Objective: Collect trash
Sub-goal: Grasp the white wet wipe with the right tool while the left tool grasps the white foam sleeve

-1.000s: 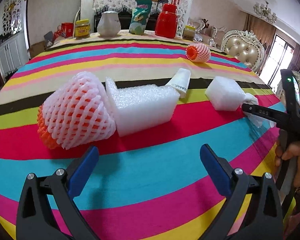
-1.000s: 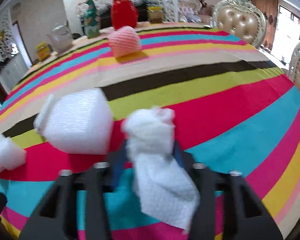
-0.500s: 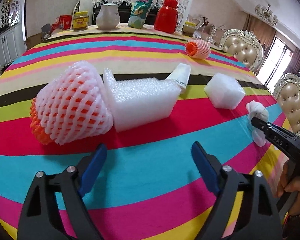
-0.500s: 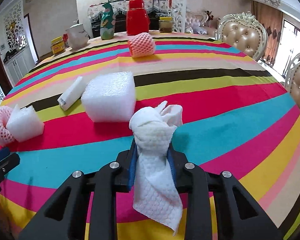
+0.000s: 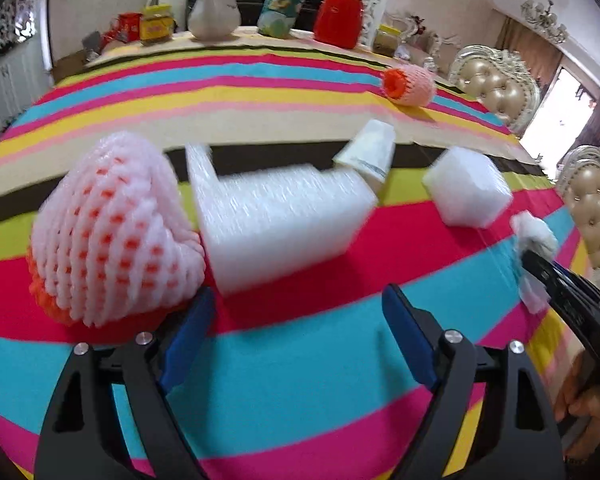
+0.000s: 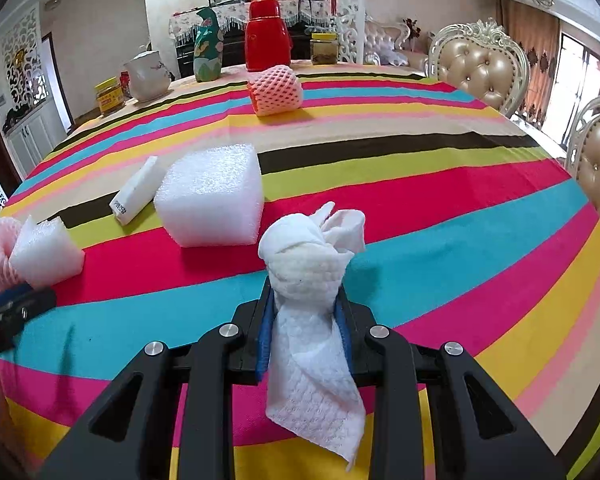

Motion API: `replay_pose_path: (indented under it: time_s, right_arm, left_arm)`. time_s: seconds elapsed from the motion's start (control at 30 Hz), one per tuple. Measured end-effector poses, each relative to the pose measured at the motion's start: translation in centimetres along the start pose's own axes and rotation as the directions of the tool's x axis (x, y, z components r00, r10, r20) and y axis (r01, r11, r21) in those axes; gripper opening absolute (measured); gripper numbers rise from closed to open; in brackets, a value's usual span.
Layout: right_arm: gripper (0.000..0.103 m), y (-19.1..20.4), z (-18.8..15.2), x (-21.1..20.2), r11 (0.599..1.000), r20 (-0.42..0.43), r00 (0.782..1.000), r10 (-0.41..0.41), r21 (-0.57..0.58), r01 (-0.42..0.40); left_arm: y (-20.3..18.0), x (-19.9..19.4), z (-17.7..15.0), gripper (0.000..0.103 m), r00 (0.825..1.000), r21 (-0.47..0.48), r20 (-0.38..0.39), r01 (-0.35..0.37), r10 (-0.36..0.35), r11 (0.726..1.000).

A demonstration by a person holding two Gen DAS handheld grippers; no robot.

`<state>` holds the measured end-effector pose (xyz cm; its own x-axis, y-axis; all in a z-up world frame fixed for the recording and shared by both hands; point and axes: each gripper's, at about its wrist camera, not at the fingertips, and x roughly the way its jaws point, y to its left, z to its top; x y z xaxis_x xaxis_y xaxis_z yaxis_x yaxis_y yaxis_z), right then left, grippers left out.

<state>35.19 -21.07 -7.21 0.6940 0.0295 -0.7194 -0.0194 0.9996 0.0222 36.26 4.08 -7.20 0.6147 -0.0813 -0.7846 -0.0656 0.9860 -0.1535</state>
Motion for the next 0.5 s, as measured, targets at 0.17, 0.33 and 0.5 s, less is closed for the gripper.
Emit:
replay_pose_path:
  time_s: [0.17,0.33,0.5]
  right_arm:
    - [0.028,-0.2,0.0,0.2,1.000,-0.007,1.000,-0.003,0.003,0.003]
    - [0.028,0.0,0.1,0.2,1.000,-0.010,1.000,-0.018,-0.001,0.017]
    - [0.028,0.2,0.1,0.3,0.999,-0.017,0.999,-0.037,0.000,0.037]
  left_arm:
    - [-0.1,0.4,1.7,0.095,0.998,0.024,0.027,-0.051,0.051,0.998]
    - [-0.7,2.0,3.5,0.095,0.997,0.071,0.025,-0.070,0.069,0.995]
    - [-1.4,2.4,3.5,0.086,0.997,0.085,0.044,-0.063,0.059,0.994]
